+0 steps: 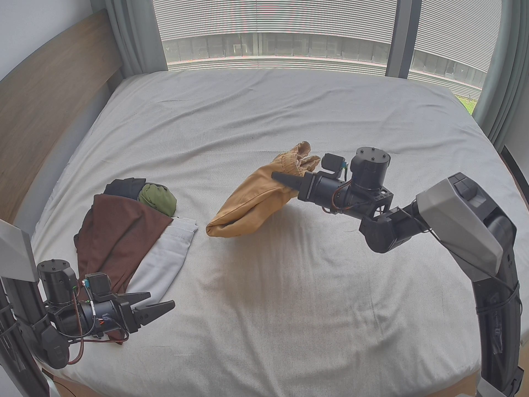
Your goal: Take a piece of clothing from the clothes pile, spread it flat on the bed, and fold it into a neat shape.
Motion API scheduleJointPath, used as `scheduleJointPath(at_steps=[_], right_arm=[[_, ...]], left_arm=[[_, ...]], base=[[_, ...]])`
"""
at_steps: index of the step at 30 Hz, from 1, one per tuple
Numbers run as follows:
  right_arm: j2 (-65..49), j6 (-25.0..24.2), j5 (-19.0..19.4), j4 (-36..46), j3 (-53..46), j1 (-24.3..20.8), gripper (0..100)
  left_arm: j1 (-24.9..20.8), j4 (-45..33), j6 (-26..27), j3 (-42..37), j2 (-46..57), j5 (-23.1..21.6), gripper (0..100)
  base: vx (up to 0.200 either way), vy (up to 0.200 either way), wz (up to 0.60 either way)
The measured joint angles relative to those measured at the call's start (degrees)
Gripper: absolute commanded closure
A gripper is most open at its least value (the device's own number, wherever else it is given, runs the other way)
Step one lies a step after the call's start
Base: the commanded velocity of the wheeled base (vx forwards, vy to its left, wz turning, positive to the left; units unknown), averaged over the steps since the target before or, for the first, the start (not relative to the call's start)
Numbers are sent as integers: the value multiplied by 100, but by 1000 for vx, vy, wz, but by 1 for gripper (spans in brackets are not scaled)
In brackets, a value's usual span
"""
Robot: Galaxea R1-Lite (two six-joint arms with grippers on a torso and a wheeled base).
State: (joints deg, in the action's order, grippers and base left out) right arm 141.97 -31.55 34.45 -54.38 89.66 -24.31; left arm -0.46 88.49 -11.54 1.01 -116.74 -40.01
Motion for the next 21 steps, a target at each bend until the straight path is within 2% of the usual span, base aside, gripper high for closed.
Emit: scheduleJointPath(at_steps=[8, 13, 21], right_arm=[[489, 345, 6, -132, -375, 251, 100], [566, 421, 9, -589, -995, 461, 100], [664, 421, 1, -1332, -1740, 552, 100]], left_arm=[[5, 0, 5, 0, -55, 2, 0], [-13, 0, 5, 0, -66, 2, 0], [-17, -2, 6, 0, -74, 0, 0]], base=[[0, 0, 0], [0, 0, 0], [0, 0, 0]])
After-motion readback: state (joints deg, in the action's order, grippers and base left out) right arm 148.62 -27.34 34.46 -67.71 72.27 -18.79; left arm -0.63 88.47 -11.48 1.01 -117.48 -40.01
